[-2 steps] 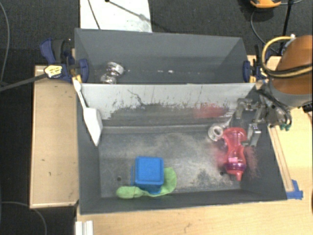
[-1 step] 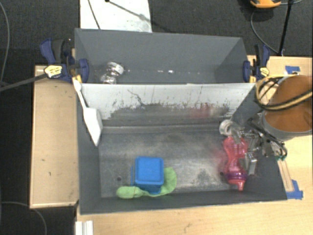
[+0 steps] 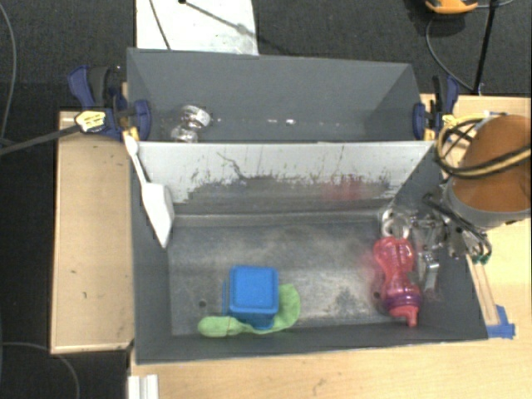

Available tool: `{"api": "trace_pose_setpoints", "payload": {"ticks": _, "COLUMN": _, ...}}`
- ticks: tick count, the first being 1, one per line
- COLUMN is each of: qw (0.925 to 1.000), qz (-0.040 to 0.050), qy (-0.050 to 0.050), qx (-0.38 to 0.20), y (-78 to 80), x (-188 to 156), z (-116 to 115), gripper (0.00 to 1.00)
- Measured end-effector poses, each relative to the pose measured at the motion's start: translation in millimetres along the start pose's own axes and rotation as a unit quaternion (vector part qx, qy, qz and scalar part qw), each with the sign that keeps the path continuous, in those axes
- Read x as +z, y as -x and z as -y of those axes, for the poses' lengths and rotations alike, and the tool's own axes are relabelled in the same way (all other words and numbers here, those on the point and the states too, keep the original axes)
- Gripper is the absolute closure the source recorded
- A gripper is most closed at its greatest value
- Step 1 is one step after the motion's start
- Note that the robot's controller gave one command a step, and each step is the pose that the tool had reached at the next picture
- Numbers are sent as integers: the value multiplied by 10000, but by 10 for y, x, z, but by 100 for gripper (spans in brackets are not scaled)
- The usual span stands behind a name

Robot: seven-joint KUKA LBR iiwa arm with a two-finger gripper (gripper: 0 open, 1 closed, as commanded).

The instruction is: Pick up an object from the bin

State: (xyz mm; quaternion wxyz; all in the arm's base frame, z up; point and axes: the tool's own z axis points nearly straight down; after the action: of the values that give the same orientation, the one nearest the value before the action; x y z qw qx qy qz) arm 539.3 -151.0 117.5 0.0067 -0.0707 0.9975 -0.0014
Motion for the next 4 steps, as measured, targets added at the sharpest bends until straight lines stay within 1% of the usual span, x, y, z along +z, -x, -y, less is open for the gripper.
{"api": "trace_pose_setpoints", "payload": {"ticks": 1, "qw": 9886, "qz": 10, "qy": -2, "qx": -1507, "y": -213, "x": 71, "z": -66, "gripper": 0}}
{"api": "trace_pose_setpoints", "payload": {"ticks": 2, "qw": 9349, "qz": -17, "qy": 26, "qx": -3548, "y": -250, "x": 387, "z": -269, "gripper": 0}}
{"api": "trace_pose_setpoints", "payload": {"ticks": 3, "qw": 9254, "qz": 56, "qy": 9, "qx": -3789, "y": -537, "x": 437, "z": -254, "gripper": 100}}
{"api": "trace_pose_setpoints", "payload": {"ticks": 4, "qw": 9253, "qz": 57, "qy": 8, "qx": -3793, "y": -537, "x": 437, "z": -254, "gripper": 100}}
